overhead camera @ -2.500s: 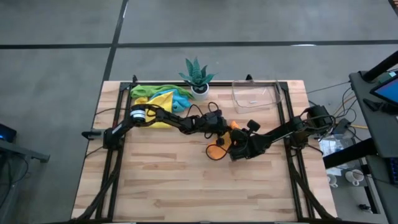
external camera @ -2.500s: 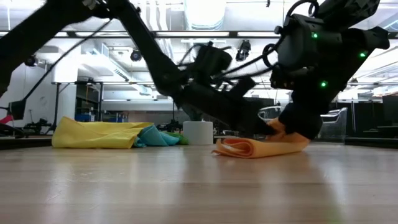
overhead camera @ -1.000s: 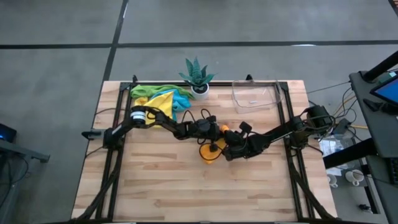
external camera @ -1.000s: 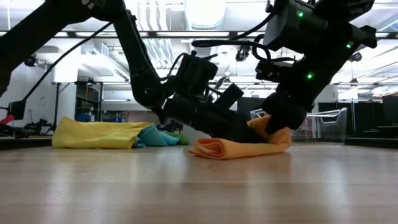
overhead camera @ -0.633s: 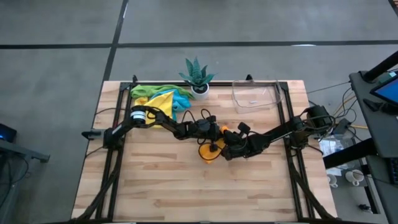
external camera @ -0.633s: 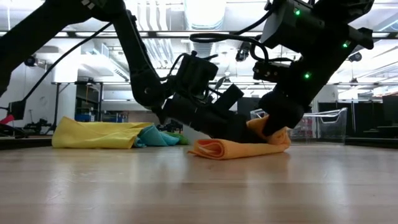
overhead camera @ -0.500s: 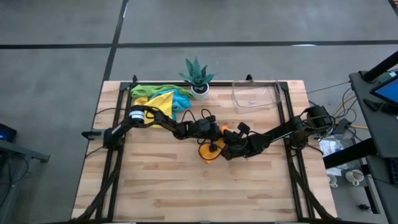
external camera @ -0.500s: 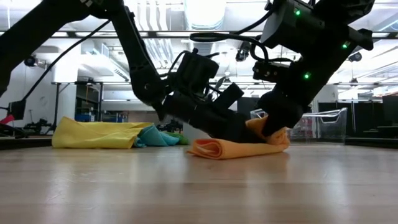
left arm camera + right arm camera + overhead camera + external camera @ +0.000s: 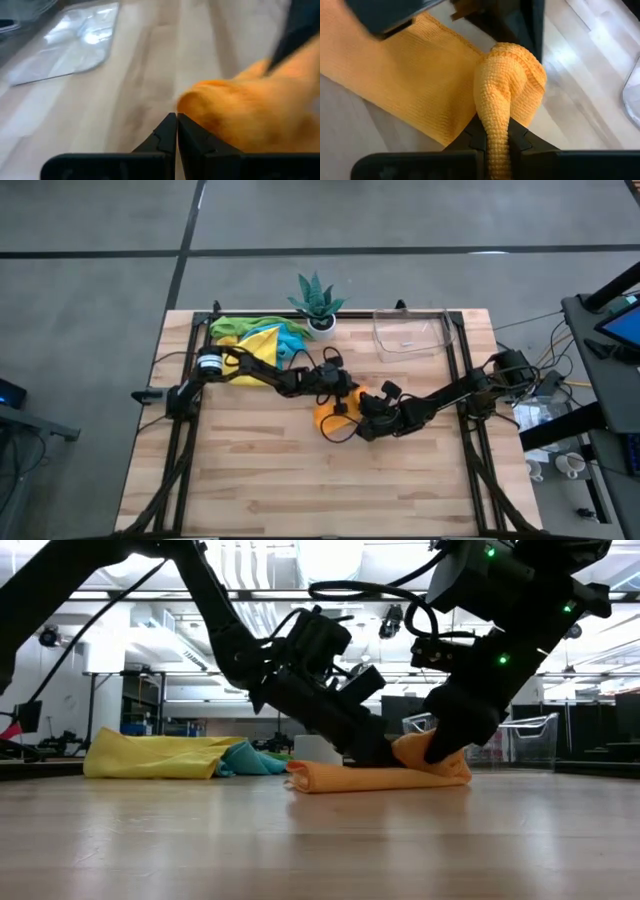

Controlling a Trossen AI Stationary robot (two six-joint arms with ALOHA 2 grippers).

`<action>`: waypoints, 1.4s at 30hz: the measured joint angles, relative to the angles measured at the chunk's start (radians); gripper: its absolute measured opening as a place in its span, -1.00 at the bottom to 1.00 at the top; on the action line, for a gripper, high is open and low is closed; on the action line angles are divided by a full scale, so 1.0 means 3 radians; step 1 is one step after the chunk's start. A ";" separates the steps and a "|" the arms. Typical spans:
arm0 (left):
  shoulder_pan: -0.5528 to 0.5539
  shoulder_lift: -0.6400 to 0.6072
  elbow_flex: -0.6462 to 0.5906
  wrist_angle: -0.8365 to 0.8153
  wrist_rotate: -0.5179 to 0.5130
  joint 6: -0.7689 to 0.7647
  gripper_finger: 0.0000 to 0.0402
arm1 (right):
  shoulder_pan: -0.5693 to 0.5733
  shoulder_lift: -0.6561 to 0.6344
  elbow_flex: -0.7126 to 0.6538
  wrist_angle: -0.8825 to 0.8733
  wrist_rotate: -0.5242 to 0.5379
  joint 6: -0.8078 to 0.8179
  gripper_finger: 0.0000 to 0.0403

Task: Roll microfiber towels into tight, uniform cylinder then place into a basket
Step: Roll the orange microfiber cloth

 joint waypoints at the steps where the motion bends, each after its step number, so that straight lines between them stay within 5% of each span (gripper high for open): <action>1: 0.0001 -0.0012 0.0001 -0.0019 -0.0034 0.0001 -1.00 | 0.0000 0.0000 0.0000 0.0001 0.0000 0.0000 -0.93; 13: -0.0038 -0.0178 -0.0043 -0.0376 -0.0339 0.0064 -1.00 | -0.0023 0.0000 -0.0020 0.0232 -0.0036 0.0034 -0.93; 28: -0.0037 -0.0333 -0.0235 -0.0040 -0.0776 0.0160 -1.00 | -0.0122 -0.0001 -0.0094 0.0504 -0.0264 0.0034 -0.91; 38: -0.0073 -0.0403 -0.0272 0.0097 0.0457 0.0233 -1.00 | -0.0121 -0.0001 -0.0130 0.0580 -0.0270 0.0001 -0.89; 42: -0.0096 -0.0377 -0.0278 0.0053 0.0582 0.0150 -1.00 | -0.0121 -0.0001 -0.0131 0.0581 -0.0271 -0.0003 -0.88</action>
